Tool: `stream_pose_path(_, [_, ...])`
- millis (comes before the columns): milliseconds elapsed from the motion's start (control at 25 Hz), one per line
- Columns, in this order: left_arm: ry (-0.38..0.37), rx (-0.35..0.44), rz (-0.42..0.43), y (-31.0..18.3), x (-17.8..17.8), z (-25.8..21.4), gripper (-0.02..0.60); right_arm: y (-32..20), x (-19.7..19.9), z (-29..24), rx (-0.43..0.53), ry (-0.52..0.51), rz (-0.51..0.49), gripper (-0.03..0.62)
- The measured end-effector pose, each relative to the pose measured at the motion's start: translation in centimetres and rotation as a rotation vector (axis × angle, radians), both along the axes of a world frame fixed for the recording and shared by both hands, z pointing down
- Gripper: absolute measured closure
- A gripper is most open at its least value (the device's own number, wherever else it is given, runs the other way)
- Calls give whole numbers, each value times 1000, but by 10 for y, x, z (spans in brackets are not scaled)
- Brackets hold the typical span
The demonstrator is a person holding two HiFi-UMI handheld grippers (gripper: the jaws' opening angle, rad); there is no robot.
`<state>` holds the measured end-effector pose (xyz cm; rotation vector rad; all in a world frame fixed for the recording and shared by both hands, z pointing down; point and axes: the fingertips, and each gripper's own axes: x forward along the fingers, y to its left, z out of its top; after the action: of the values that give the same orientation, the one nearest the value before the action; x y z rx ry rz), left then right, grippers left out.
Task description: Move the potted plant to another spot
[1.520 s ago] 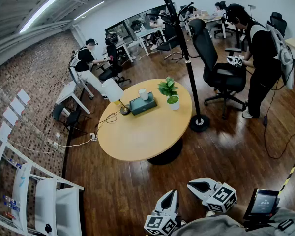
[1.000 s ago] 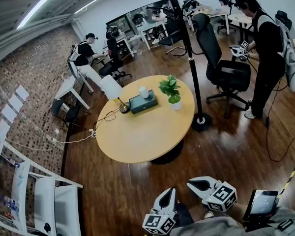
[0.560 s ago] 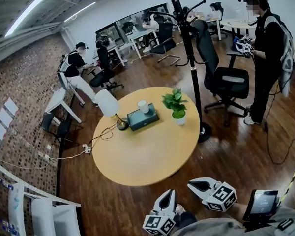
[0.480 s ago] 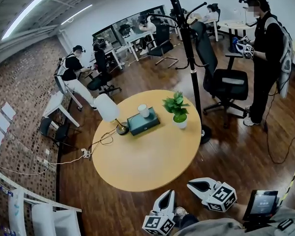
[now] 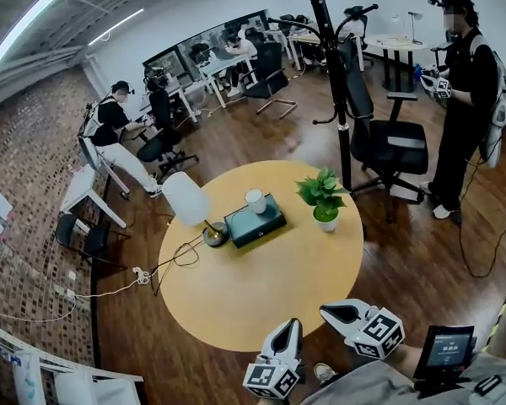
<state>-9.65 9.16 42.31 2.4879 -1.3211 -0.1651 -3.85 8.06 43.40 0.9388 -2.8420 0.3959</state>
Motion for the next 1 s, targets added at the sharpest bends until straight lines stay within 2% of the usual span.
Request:
stream_pose_path(360, [-6, 4, -43, -58, -5, 11, 581, -61, -6, 9, 0, -8, -31, 594])
stream_pose_path(680, [-37, 8, -108, -144, 21, 13, 581, -149, 21, 11, 23, -14, -81, 594])
stream_pose_path(1000, [-54, -31, -137, -207, 33, 35, 581, -212, 35, 33, -6, -4, -101, 594])
